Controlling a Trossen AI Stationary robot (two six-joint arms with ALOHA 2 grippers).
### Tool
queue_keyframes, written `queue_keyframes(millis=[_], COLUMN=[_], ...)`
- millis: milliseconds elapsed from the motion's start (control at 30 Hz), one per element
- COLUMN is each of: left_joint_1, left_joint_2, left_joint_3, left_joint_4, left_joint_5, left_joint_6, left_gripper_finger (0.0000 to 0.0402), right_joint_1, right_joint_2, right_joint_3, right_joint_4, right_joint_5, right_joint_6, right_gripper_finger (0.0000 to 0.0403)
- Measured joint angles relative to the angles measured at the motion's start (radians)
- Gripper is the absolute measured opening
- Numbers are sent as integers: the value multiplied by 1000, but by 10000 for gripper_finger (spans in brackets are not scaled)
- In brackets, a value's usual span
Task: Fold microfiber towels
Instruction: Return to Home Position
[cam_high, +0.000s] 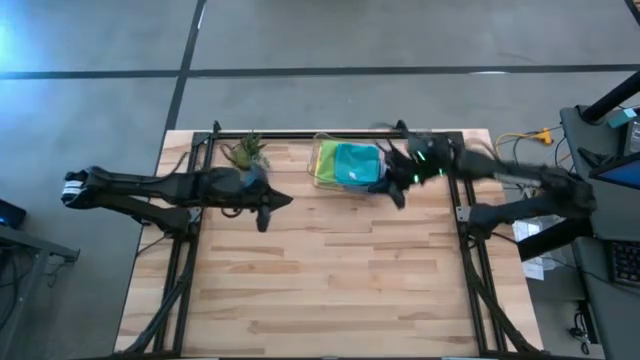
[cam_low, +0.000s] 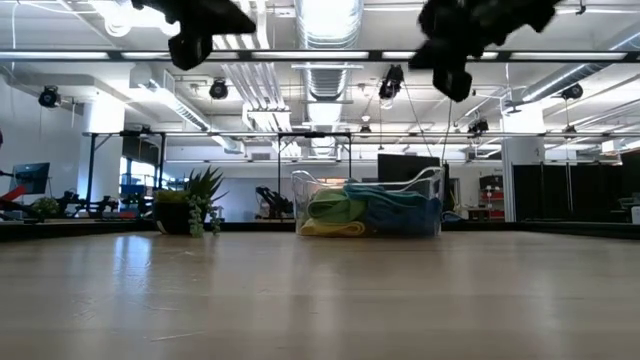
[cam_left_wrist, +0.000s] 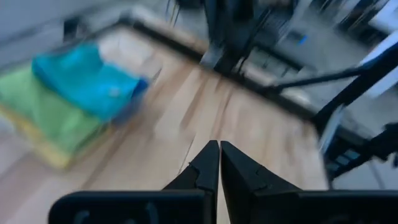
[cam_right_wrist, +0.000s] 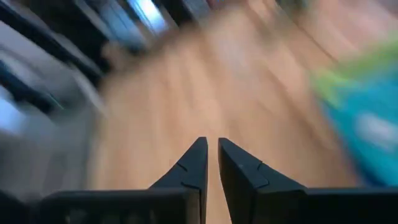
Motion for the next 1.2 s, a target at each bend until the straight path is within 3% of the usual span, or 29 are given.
queue_keyframes(millis=[100,200,267,333,467,567,767,967,1100,1200], left_joint_1=[7,59,104,144,188,197,186,182,182,182], left_joint_2=[-56,-65,-51,-50,-166,-345,-725,-971,-966,-935], left_joint_3=[-75,-167,-212,-238,-250,-255,-268,-296,-294,-313], left_joint_4=[201,482,640,712,782,750,328,21,-73,-10], left_joint_5=[4,21,49,78,86,51,-70,-106,-143,-136], left_joint_6=[10,-70,-82,-56,25,101,92,36,40,6], left_gripper_finger=[0,0,0,0,0,0,0,0,0,0], right_joint_1=[180,319,350,339,282,229,196,201,202,203], right_joint_2=[-100,-56,-23,-24,-164,-362,-809,-1115,-1140,-1086], right_joint_3=[-244,-376,-391,-383,-375,-386,-399,-516,-623,-684], right_joint_4=[598,1219,1448,1553,1571,1443,965,854,885,922], right_joint_5=[146,334,462,567,591,573,664,796,833,813], right_joint_6=[277,223,140,107,22,4,-17,0,62,158], right_gripper_finger=[33,33,30,19,10,9,9,9,9,8])
